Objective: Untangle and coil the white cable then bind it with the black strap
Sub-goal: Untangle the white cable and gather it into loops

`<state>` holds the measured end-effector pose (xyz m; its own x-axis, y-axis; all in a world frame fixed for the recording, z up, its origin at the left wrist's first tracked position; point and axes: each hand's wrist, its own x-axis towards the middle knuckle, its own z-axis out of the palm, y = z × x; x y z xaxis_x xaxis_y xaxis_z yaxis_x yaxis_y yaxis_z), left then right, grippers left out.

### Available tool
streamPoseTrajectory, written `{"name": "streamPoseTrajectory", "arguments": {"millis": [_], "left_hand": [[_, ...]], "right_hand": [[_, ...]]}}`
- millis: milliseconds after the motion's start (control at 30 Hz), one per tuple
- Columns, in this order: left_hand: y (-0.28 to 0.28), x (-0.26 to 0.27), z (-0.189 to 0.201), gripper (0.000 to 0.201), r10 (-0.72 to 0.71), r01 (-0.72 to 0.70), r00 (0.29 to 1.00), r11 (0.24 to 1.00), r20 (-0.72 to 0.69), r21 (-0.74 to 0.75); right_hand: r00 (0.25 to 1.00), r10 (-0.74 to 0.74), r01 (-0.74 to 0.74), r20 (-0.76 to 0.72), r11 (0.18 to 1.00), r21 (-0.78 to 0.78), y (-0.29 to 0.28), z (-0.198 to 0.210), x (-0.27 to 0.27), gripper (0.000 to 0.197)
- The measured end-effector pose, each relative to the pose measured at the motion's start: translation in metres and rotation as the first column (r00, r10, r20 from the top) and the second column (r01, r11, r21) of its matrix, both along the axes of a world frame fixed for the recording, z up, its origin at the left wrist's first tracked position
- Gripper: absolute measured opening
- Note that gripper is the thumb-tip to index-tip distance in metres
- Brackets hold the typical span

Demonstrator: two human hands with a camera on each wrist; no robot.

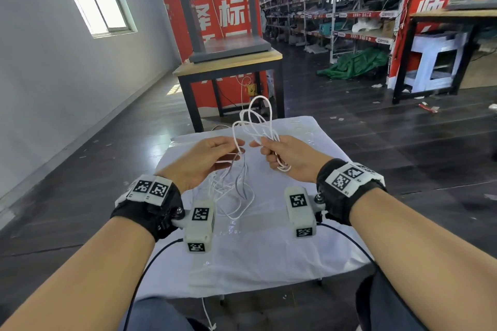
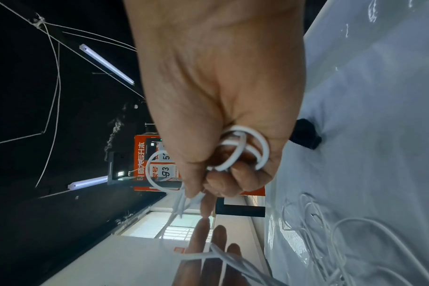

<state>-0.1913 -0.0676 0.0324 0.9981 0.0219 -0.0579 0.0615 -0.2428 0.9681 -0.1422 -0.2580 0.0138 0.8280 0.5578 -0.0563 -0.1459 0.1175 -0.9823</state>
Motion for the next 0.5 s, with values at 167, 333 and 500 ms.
{"name": "streamPoseTrajectory", "arguments": {"millis": [167, 333, 500], "left_hand": [[-0.009, -0.002, -0.006, 0.016, -0.018, 0.017, 1.0, 0.998, 0.018, 0.068], [-0.009, -0.005, -0.016, 0.011, -0.023, 0.018, 0.998, 0.996, 0.055, 0.091], [-0.008, -0.005, -0.026, 0.012, -0.021, 0.008, 0.999, 0.967, 0.048, 0.253]], "right_hand": [[0.998, 0.021, -0.02, -0.057, 0.999, 0.025, 0.007, -0.001, -0.003, 0.024], [0.945, 0.008, 0.096, -0.327, 0.948, 0.303, 0.01, -0.001, 0.004, 0.026], [0.896, 0.102, 0.141, -0.433, 0.858, 0.494, 0.01, 0.002, 0.003, 0.037]]}}
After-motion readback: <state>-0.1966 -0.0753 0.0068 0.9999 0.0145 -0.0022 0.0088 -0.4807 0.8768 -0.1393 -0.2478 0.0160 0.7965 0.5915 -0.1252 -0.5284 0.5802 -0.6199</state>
